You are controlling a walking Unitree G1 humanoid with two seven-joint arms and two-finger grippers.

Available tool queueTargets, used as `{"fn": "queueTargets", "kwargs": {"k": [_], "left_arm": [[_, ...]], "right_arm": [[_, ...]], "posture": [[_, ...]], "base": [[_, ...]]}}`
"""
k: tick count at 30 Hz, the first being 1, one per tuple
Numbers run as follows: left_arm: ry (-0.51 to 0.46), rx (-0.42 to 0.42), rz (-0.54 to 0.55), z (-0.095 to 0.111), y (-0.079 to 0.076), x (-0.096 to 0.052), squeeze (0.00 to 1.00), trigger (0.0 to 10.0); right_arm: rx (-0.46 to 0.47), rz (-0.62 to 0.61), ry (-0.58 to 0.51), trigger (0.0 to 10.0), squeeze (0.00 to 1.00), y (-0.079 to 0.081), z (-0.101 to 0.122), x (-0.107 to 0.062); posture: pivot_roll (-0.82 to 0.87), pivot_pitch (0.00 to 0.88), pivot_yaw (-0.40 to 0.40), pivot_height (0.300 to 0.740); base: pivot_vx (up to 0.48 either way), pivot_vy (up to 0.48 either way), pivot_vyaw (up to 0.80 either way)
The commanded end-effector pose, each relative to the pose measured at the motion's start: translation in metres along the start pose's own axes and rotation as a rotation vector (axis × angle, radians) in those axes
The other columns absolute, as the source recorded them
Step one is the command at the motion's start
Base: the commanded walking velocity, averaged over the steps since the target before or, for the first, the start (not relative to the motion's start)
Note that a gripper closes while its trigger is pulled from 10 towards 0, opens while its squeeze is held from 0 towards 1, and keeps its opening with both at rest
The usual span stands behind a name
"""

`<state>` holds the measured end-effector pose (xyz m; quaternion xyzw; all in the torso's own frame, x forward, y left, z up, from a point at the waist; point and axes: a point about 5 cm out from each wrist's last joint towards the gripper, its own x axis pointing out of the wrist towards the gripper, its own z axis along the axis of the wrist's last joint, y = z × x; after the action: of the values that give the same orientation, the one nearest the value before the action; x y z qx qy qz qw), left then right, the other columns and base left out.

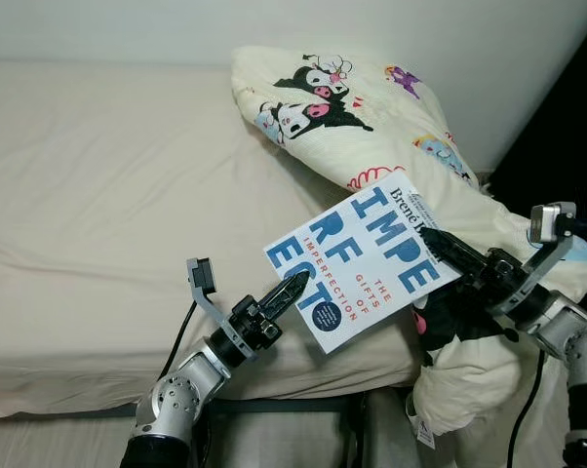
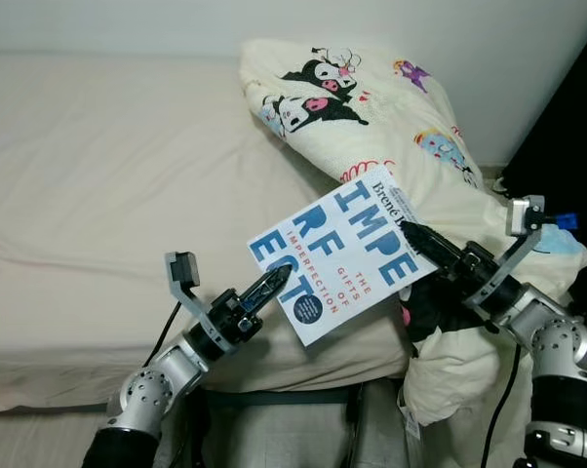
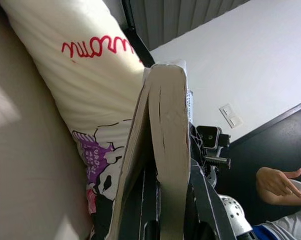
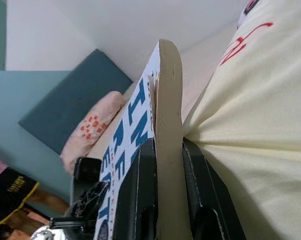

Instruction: Clean up the room

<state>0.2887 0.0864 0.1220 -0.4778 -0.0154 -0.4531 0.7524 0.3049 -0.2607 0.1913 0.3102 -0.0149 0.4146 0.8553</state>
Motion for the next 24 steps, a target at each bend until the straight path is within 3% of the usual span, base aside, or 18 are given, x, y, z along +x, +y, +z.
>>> {"fn": "queueTargets", "kwargs": {"k": [1,6,7,9,13,19,21,23,24], "left_arm": [[-0.06,0.03,0.092,0.015,0.012,-0.022,0.0,0.0],[-0.066,0.027,0.093,0.015,0.012,-0.023,0.0,0.0],[-0.067,0.022,0.092,0.014,0.013,-0.023,0.0,0.0],[-0.069,0.017,0.092,0.013,0.013,-0.023,0.0,0.0],[-0.098,0.011,0.105,0.014,0.015,-0.021,0.0,0.0],[-0.133,0.022,0.121,0.022,0.016,-0.019,0.0,0.0],[-0.219,0.114,0.111,0.051,0.004,-0.006,0.0,0.0],[-0.219,0.114,0.111,0.051,0.004,-0.006,0.0,0.0],[-0.261,0.153,0.114,0.065,-0.001,-0.002,0.0,0.0]], "right_arm": [[-0.078,-0.026,-0.07,10.0,0.0,0.0,0.015,-0.007],[-0.084,-0.039,-0.076,10.0,0.0,-0.002,0.013,-0.006],[-0.093,-0.072,-0.087,10.0,0.95,-0.005,0.015,-0.006],[-0.102,-0.104,-0.099,10.0,1.0,-0.008,0.016,-0.006],[-0.127,-0.194,-0.155,10.0,1.0,-0.015,0.022,-0.01],[-0.142,-0.235,-0.186,10.0,1.0,-0.018,0.026,-0.014],[-0.254,-0.505,-0.264,10.0,1.0,-0.029,0.043,-0.039],[-0.254,-0.505,-0.264,10.0,1.0,-0.029,0.043,-0.039],[-0.298,-0.636,-0.31,10.0,1.0,-0.034,0.052,-0.054]], "posture": [[-0.03,0.155,-0.05,0.53],[-0.03,0.148,-0.05,0.53],[-0.03,0.142,-0.051,0.53],[-0.03,0.14,-0.051,0.53],[-0.04,0.131,-0.051,0.53],[-0.04,0.123,-0.05,0.53],[-0.05,0.113,-0.046,0.53],[-0.05,0.113,-0.046,0.53],[-0.05,0.113,-0.046,0.53]], "base": [[0.0,0.0,0.0],[0.0,0.0,0.0],[0.0,0.0,0.0],[0.0,0.0,0.0],[0.0,0.0,0.0],[0.0,0.0,0.0],[0.0,0.0,0.0],[0.0,0.0,0.0],[0.0,0.0,0.0]]}}
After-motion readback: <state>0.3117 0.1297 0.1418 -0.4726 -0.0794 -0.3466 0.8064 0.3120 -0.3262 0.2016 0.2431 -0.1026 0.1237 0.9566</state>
